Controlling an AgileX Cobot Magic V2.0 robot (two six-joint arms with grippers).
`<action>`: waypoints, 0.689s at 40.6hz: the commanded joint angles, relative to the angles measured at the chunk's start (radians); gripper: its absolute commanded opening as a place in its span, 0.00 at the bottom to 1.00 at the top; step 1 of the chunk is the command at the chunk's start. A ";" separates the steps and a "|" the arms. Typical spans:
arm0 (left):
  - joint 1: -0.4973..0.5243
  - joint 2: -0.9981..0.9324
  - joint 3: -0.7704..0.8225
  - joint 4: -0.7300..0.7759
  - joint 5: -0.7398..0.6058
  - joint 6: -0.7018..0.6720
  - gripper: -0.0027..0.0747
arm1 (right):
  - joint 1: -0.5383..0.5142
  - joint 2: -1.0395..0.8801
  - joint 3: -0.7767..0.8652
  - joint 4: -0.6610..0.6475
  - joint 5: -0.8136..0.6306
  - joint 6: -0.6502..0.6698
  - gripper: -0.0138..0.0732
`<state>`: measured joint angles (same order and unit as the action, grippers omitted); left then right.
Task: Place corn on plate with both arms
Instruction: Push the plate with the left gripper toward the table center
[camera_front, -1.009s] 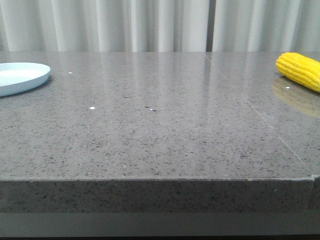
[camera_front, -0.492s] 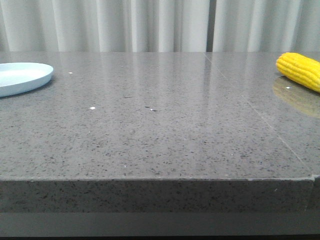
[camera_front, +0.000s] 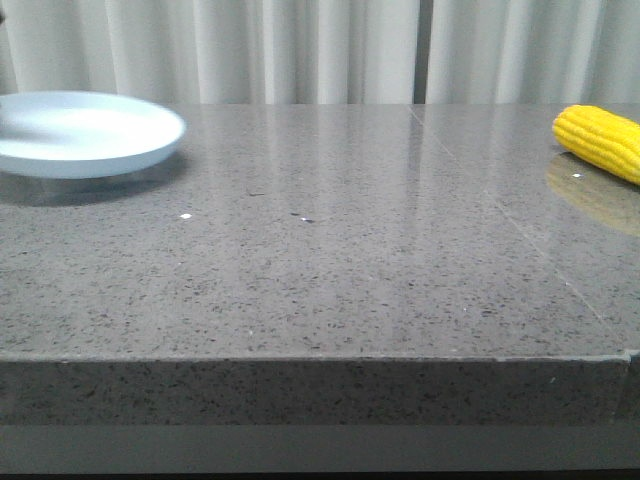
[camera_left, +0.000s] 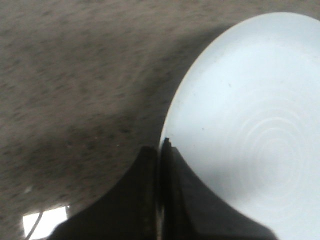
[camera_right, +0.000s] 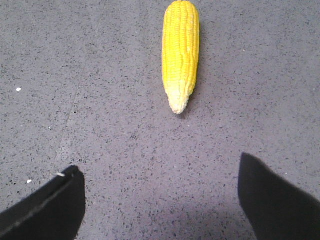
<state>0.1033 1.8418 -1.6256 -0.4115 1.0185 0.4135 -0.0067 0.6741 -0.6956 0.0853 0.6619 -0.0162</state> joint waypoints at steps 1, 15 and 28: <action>-0.093 -0.048 -0.066 -0.043 0.008 0.003 0.01 | 0.000 0.007 -0.025 0.000 -0.070 -0.004 0.90; -0.367 -0.019 -0.075 -0.055 -0.062 0.003 0.01 | 0.000 0.007 -0.025 0.000 -0.070 -0.004 0.90; -0.407 0.056 -0.079 -0.066 -0.055 -0.028 0.07 | 0.000 0.007 -0.025 0.000 -0.070 -0.004 0.90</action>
<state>-0.3008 1.9459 -1.6734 -0.4389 0.9905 0.4030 -0.0067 0.6741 -0.6956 0.0853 0.6619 -0.0162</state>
